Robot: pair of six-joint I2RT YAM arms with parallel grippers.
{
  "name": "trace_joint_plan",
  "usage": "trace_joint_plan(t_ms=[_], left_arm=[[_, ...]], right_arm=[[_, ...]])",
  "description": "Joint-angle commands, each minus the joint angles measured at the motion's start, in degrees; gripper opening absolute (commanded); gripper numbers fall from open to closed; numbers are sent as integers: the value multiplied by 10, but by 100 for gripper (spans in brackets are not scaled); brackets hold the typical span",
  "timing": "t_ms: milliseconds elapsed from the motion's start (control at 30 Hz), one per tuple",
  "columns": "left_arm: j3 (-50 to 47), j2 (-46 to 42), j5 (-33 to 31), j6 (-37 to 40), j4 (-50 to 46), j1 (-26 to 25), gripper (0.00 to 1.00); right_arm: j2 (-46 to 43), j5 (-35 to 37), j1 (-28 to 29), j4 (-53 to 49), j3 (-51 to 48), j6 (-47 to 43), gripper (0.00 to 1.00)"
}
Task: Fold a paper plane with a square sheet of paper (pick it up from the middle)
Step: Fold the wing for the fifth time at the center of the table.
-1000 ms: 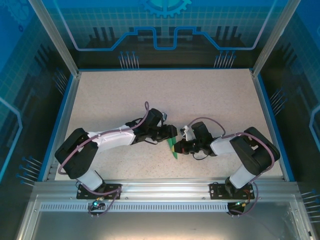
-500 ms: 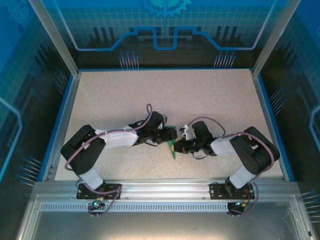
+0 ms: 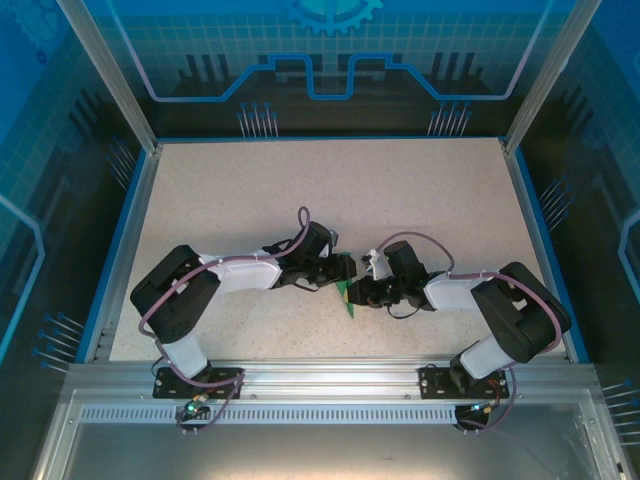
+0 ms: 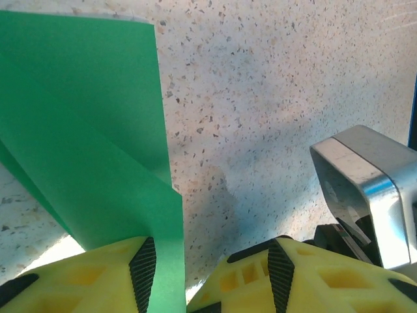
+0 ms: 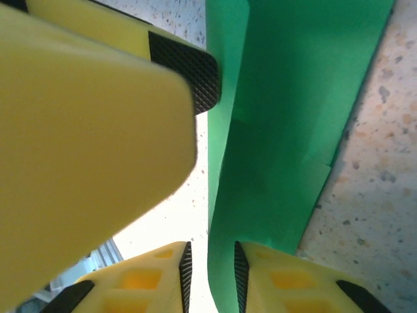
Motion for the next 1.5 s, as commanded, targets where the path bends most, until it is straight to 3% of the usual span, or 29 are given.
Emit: trace_joint_plan(t_ms=[0, 133, 333, 833, 1067, 1467], left_arm=[[21, 7, 11, 20, -13, 3, 53], [23, 6, 10, 21, -14, 3, 53], [25, 11, 10, 19, -16, 3, 53], [29, 15, 11, 17, -19, 3, 52], [29, 15, 11, 17, -19, 2, 52], [38, 18, 14, 18, -22, 3, 51]], right_arm=[[-11, 26, 13, -54, 16, -19, 30], [-30, 60, 26, -91, 27, -32, 40], [-70, 118, 37, -148, 40, -48, 47], [-2, 180, 71, -199, 104, -67, 51], [20, 201, 78, -216, 111, -72, 50], [29, 187, 79, -196, 105, -65, 35]])
